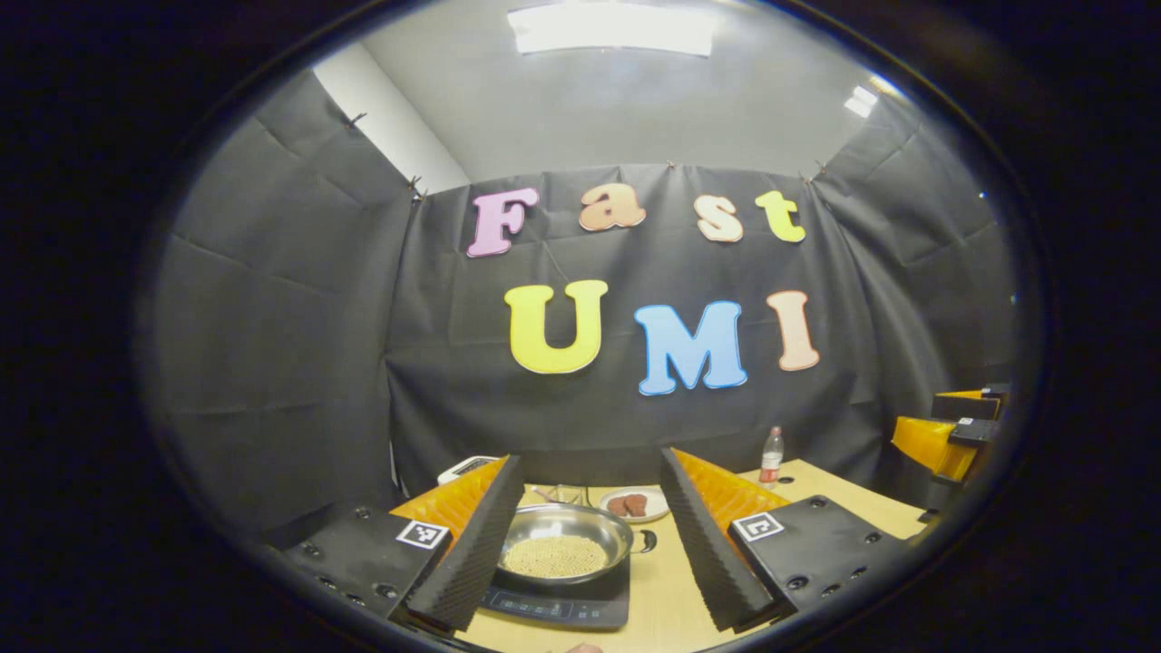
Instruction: First push the handle of the pot to place it horizontally, then grasp the pot with both hands and set it on the induction cooktop.
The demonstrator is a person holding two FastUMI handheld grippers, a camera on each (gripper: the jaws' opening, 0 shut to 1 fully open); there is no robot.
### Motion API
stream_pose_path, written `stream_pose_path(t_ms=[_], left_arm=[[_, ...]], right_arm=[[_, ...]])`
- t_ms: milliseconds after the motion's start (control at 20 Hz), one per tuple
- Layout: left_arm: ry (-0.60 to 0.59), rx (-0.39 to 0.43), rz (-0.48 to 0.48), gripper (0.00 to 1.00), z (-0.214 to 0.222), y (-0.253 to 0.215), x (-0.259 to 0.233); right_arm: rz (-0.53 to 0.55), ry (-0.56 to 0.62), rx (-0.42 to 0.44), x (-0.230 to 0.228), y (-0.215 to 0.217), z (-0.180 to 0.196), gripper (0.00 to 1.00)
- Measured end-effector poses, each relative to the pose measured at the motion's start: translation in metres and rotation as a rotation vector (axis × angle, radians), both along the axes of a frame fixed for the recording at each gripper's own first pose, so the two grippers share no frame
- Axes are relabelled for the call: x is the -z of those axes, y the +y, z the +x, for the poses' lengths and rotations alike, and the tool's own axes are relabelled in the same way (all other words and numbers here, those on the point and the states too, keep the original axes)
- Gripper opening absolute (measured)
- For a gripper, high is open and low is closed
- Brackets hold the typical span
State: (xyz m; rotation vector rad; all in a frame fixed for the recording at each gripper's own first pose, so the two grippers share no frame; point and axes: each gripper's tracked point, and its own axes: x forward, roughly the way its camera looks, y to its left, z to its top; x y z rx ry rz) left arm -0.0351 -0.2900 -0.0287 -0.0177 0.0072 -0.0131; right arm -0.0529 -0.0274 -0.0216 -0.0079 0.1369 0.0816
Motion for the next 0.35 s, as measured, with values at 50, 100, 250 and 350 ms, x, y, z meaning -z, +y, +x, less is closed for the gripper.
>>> stream_pose_path(t_ms=[50, 100, 250, 350], left_arm=[[-0.001, 0.005, -0.003, 0.98, 0.0002, 0.0006, -0.0011], [-0.003, 0.011, -0.003, 0.98, 0.0004, -0.0003, -0.0014], [0.0, 0.019, 0.011, 1.0, -0.0019, 0.0009, 0.0004], [-0.007, 0.022, 0.009, 1.0, -0.0055, 0.0017, -0.0016]], right_arm=[[0.001, -0.002, 0.006, -0.0013, -0.0001, -0.0026, 0.98], [-0.002, -0.009, 0.01, -0.0014, -0.0017, -0.0023, 0.98], [-0.009, -0.013, 0.022, -0.0006, -0.0033, -0.007, 0.98], [-0.008, -0.007, 0.027, 0.0044, -0.0031, -0.0035, 0.98]])
